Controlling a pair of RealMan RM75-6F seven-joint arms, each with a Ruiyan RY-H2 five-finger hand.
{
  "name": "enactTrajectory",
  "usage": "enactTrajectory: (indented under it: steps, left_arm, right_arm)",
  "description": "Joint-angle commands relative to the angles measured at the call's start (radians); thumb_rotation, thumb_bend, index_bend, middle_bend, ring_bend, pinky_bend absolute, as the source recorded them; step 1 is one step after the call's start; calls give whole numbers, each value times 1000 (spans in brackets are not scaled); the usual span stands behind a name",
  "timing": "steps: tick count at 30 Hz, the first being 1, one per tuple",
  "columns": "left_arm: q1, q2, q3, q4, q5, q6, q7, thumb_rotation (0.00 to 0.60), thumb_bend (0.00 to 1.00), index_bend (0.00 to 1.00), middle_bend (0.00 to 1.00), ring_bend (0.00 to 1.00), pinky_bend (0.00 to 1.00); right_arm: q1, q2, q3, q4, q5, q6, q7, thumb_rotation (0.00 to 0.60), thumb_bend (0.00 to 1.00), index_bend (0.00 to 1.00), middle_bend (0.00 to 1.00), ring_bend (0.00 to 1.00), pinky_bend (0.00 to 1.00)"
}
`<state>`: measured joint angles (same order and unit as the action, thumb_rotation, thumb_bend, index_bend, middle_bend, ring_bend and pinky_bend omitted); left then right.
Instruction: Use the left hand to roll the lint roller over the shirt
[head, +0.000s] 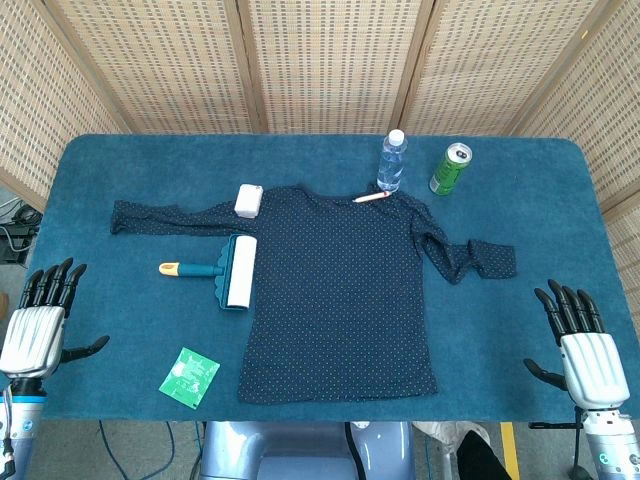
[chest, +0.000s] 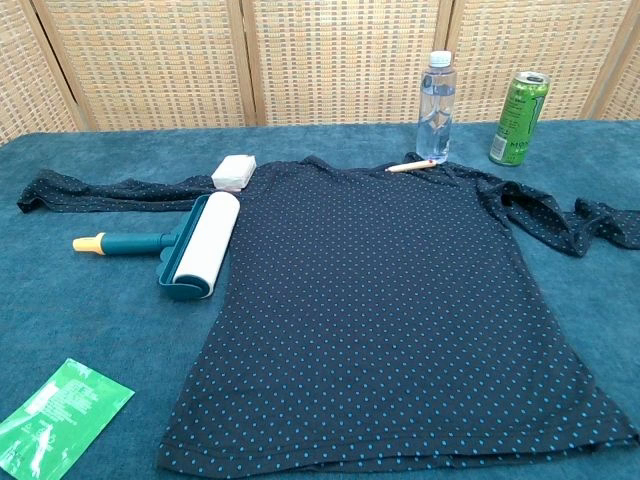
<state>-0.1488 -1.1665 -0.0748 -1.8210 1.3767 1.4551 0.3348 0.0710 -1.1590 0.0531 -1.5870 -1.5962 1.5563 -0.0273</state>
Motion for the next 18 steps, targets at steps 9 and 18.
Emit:
enactTrajectory:
  steps: [9,18]
  left_arm:
    - [-8,-7,-3,8,-6,-10,2,600,126,0,0,0,0]
    - [-8,-6,-4,2,-5,-6,10,600,126,0,0,0,0]
  right_arm:
    - [3,-5,3,6,9,-8,-6,600,74,0,0,0,0]
    - [1,-5,4,9,15,-7,0,600,74,0,0,0,0]
